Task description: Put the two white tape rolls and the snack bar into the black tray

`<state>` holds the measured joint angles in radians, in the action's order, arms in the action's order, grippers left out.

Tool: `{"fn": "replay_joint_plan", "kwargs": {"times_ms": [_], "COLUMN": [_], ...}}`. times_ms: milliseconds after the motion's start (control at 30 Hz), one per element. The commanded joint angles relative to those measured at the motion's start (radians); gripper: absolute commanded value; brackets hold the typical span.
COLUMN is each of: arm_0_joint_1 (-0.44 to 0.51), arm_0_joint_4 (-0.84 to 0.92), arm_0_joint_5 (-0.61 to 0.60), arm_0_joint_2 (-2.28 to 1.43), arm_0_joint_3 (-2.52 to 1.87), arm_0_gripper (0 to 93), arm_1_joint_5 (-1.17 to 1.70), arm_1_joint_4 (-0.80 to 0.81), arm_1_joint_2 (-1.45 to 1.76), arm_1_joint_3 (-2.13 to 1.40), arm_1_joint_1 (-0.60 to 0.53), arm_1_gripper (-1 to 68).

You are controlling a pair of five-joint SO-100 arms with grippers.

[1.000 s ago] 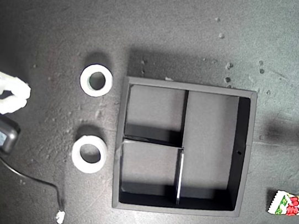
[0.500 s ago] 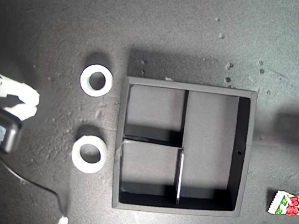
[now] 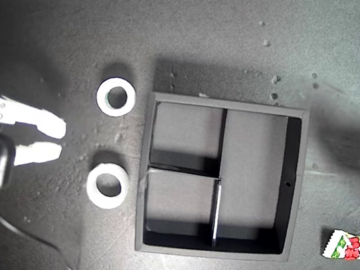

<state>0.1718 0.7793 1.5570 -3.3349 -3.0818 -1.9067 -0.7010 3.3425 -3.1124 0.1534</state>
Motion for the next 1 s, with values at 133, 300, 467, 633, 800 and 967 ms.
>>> {"fn": "replay_joint_plan", "kwargs": {"times_ms": [133,300,467,633,800,967], "arm_0_joint_1": [-0.06,-0.086,-0.138,-0.167,-0.186,-0.187], "arm_0_joint_4": [-0.133,-0.094,0.049,0.153,0.183,0.183], "arm_0_joint_5": [-0.354,-0.408,-0.453,-0.468,-0.428,-0.423], "arm_0_joint_2": [-0.006,0.488,1.178,1.52,1.647,1.684], "arm_0_joint_3": [0.13,0.426,0.874,1.137,1.181,1.197], "arm_0_gripper": [12.5,18.8,21.1,21.3,21.3,21.2], "arm_1_joint_5": [0.871,0.92,0.925,0.854,0.85,0.845], "arm_1_joint_4": [0.179,0.054,-0.084,-0.135,-0.08,-0.086], "arm_1_joint_2": [0.008,0.002,-0.006,-0.006,0.005,0.006], "arm_1_joint_3": [0.014,0.195,0.357,0.31,0.245,0.241], "arm_1_joint_1": [-0.129,-0.143,-0.195,-0.225,-0.239,-0.244], "arm_1_gripper": [-0.4,-0.3,-0.3,-0.3,-0.3,-0.3]}}
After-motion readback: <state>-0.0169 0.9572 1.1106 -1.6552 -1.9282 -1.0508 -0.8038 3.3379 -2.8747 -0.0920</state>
